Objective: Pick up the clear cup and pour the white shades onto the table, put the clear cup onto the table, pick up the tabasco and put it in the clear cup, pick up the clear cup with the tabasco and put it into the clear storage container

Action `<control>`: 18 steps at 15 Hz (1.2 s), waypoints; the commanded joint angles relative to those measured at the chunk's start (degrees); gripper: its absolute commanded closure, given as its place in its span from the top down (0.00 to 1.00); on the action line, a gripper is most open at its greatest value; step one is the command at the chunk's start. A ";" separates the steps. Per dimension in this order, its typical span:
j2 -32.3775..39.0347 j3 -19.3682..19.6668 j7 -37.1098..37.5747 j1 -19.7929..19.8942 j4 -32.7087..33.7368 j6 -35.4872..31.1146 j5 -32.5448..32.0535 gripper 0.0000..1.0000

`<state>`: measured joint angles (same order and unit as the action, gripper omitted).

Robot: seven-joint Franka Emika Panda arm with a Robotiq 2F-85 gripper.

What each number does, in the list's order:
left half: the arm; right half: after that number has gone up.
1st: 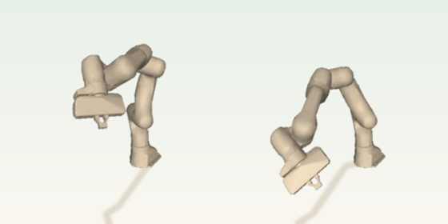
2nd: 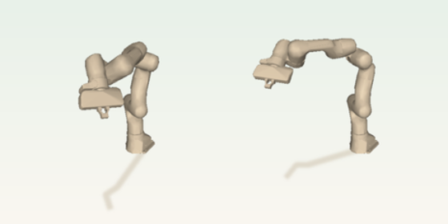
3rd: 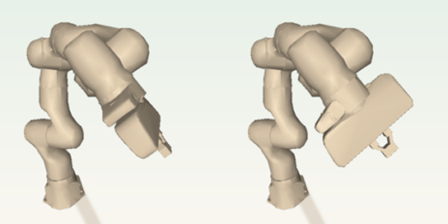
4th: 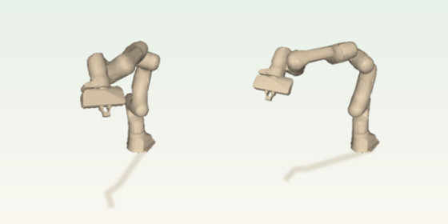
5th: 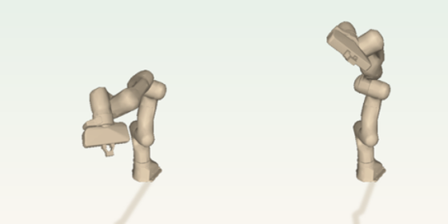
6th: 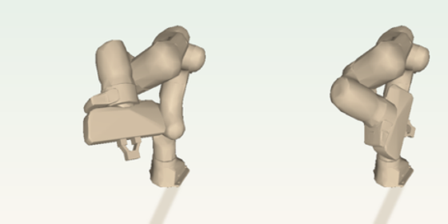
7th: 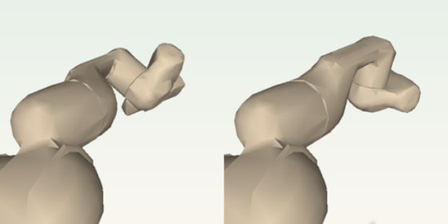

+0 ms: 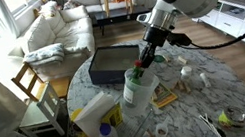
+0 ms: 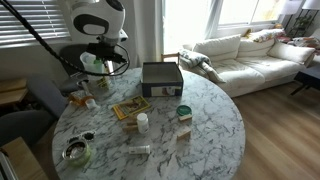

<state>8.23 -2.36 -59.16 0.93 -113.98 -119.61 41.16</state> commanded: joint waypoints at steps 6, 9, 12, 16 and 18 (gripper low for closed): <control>4.90 -2.21 -1.27 -0.69 -0.20 -8.92 -0.44 0.01; 6.24 -2.89 -0.36 -1.08 -0.37 -10.47 -2.36 0.01; 7.49 -3.50 0.94 -1.87 -0.28 -11.63 -4.58 0.01; 8.77 -4.14 4.59 -3.06 -0.26 -14.25 -10.69 0.01; 9.19 -4.76 6.64 -3.39 -0.21 -15.42 -13.23 0.01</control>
<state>16.70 -6.76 -55.62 -2.15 -114.06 -132.53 32.34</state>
